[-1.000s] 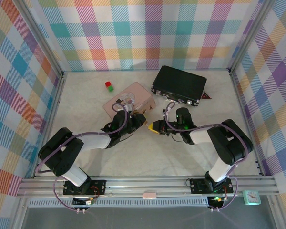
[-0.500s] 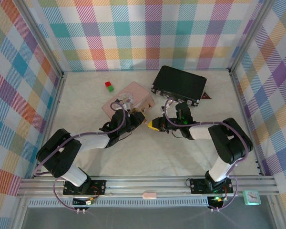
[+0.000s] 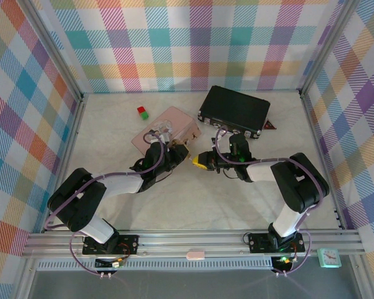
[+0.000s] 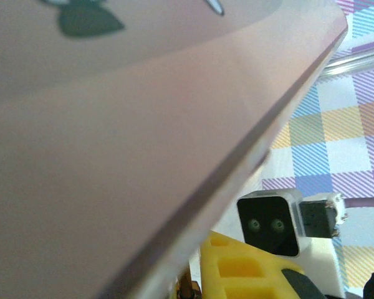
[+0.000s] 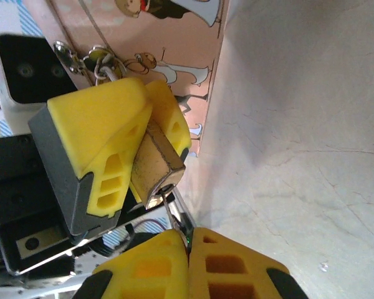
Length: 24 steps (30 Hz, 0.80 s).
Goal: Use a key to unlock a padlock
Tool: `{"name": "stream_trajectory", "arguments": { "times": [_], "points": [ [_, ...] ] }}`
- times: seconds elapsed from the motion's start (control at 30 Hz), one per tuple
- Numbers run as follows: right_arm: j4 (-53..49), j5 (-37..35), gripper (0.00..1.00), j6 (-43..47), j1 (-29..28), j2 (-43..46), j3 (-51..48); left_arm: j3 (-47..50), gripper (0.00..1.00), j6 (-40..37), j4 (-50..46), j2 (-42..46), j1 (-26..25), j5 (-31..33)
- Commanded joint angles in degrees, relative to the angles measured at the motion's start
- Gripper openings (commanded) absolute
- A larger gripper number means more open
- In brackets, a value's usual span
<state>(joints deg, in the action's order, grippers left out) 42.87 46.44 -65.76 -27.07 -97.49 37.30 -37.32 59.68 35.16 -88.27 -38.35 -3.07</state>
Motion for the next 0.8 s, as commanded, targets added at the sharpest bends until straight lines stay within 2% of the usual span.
{"name": "stream_trajectory", "arguments": {
  "times": [0.0,0.1,0.23,0.5,0.63,0.77],
  "points": [
    [13.0,-8.8,0.0,-10.0,-0.1,-1.1,-0.7,-1.4,0.0,1.8,6.5,0.4,-2.0,-7.3],
    [16.3,-6.8,0.0,-10.7,0.0,-3.0,-0.3,-2.4,0.0,3.2,6.9,-0.6,-2.0,-8.3],
    [18.3,-1.6,0.0,-6.0,0.0,-5.3,2.4,-3.3,0.0,4.7,6.2,-0.9,-1.8,-9.8],
    [-0.8,1.9,0.0,18.6,0.2,-0.5,6.2,-3.5,0.0,3.3,-0.8,3.2,-1.2,-10.0],
    [-12.8,-0.4,0.0,27.0,0.3,2.1,9.1,-4.0,0.0,1.8,-3.6,4.7,-1.1,-9.8],
    [-12.8,-1.7,0.0,25.8,0.3,2.9,9.2,-3.8,0.0,1.5,-4.0,5.4,-1.1,-8.7]
  ]
}}
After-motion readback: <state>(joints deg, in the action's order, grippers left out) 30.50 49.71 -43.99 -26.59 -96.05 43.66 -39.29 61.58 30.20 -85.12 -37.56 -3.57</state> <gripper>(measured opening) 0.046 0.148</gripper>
